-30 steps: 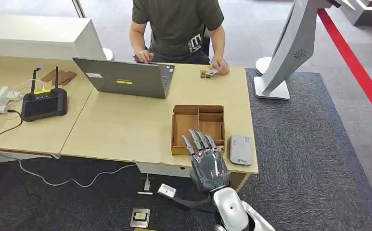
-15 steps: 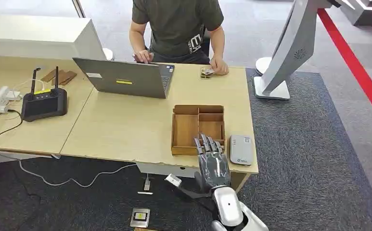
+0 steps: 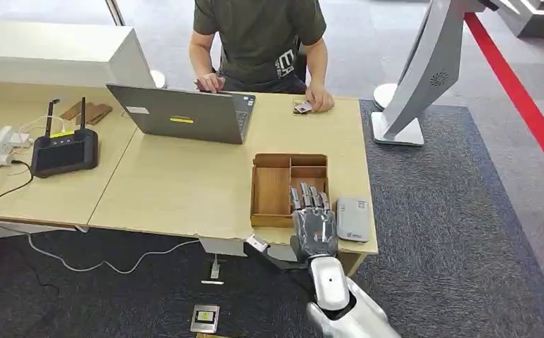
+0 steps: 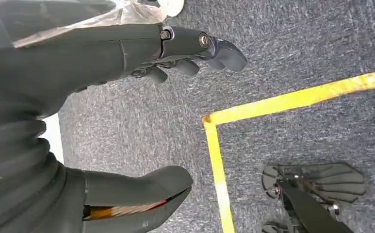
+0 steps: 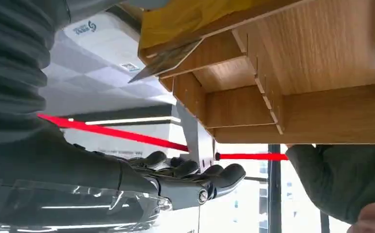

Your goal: Pass the card to the sensor for recognition and then transmit it.

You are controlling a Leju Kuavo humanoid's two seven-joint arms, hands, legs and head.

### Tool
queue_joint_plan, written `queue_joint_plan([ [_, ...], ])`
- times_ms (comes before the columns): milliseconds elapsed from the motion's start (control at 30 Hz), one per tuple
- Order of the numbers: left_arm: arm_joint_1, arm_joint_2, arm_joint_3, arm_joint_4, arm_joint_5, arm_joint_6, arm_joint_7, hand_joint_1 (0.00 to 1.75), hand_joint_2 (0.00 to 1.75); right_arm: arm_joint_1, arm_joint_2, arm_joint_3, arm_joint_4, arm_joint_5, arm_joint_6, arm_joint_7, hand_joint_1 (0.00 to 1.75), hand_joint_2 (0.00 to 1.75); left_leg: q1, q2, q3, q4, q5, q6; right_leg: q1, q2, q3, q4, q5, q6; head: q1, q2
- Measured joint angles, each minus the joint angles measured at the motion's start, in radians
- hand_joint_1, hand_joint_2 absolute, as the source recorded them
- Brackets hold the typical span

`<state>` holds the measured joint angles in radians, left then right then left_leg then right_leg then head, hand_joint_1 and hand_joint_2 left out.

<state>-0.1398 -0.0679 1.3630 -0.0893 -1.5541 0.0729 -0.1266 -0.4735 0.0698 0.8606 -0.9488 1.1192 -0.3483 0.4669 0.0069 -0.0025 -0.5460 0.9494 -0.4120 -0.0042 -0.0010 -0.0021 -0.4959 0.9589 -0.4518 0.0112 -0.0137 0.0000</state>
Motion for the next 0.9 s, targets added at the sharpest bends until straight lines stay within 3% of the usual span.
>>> queue_joint_plan([
  [333,0.0,0.0,0.0,0.001,0.0,0.005,0.0,0.0,1.75,-0.059,0.041,0.011,0.101,0.078,0.038,0.057,0.0,1.75,0.0,0.0,0.0,0.0,0.0,0.0,0.0,0.0,0.0,0.0,0.0,0.0,0.0,0.0],
  [900,0.001,0.0,0.0,0.003,0.0,0.008,-0.002,0.0,1.75,-0.082,0.04,0.013,0.145,0.058,0.045,0.081,0.0,1.75,0.0,0.0,0.0,0.0,0.0,0.0,0.0,0.0,0.0,0.0,0.0,0.0,0.0,0.0],
])
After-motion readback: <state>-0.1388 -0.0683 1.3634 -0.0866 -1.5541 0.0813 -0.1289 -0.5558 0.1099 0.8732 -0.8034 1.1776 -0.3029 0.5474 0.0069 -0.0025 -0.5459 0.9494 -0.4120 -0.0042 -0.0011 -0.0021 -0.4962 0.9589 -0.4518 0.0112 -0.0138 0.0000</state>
